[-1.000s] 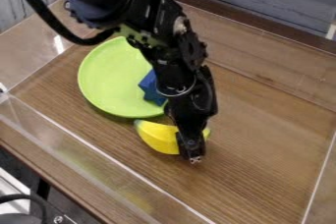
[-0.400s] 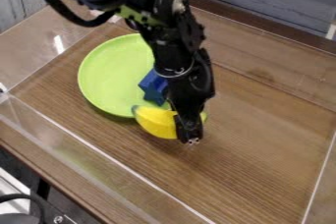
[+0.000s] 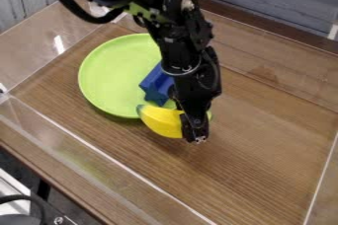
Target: Put the banana in the green plate
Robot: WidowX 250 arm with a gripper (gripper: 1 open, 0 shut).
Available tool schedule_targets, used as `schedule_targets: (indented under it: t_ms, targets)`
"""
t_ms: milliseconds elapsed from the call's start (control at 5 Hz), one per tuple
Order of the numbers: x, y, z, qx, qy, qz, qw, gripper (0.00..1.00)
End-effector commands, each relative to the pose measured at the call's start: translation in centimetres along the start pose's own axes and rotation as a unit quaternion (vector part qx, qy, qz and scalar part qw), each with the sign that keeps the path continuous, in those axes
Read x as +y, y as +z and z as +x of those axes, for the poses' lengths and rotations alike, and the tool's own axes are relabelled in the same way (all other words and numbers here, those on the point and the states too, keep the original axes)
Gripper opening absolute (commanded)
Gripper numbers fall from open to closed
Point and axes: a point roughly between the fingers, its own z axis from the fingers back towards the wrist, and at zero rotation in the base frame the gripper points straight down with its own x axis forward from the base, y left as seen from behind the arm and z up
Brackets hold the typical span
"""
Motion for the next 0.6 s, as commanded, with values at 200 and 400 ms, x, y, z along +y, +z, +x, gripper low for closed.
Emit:
schedule_targets:
  t_ms: [200, 400]
  targets:
    - [0.1, 1.5, 0.7, -0.007, 0.014, 0.013, 0.9998, 0.0]
    - [-1.2, 2.0, 1.0, -0.006, 0.011, 0.012, 0.9998, 0.0]
